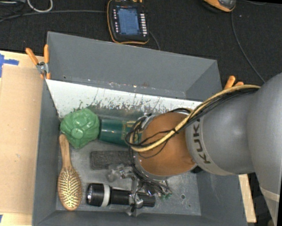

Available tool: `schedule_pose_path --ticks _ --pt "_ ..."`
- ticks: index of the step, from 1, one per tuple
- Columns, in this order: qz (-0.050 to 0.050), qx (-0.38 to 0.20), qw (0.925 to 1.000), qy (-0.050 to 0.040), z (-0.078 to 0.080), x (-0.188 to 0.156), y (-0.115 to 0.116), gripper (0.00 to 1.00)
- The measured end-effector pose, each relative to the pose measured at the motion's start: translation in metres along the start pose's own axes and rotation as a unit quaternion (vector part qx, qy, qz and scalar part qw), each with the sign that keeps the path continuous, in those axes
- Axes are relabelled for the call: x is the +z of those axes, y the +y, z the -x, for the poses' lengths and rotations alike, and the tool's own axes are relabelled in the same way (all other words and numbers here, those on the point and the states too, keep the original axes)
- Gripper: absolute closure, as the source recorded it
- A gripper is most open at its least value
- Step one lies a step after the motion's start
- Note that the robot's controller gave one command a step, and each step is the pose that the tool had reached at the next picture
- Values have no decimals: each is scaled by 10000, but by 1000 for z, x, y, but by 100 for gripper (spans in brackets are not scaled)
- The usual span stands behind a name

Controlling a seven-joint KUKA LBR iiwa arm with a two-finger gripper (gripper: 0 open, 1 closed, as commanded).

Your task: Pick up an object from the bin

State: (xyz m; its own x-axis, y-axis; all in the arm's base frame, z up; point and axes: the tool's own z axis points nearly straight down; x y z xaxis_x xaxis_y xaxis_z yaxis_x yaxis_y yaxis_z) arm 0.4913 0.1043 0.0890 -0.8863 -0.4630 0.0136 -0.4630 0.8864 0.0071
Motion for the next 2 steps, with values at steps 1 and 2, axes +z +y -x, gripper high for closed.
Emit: schedule_pose_path --ticks 1,2 --pt "-47 -519 9985 -159 1 -2 35 0" --pt "-10 -3 10000 -39 -11 -11 -14 100"
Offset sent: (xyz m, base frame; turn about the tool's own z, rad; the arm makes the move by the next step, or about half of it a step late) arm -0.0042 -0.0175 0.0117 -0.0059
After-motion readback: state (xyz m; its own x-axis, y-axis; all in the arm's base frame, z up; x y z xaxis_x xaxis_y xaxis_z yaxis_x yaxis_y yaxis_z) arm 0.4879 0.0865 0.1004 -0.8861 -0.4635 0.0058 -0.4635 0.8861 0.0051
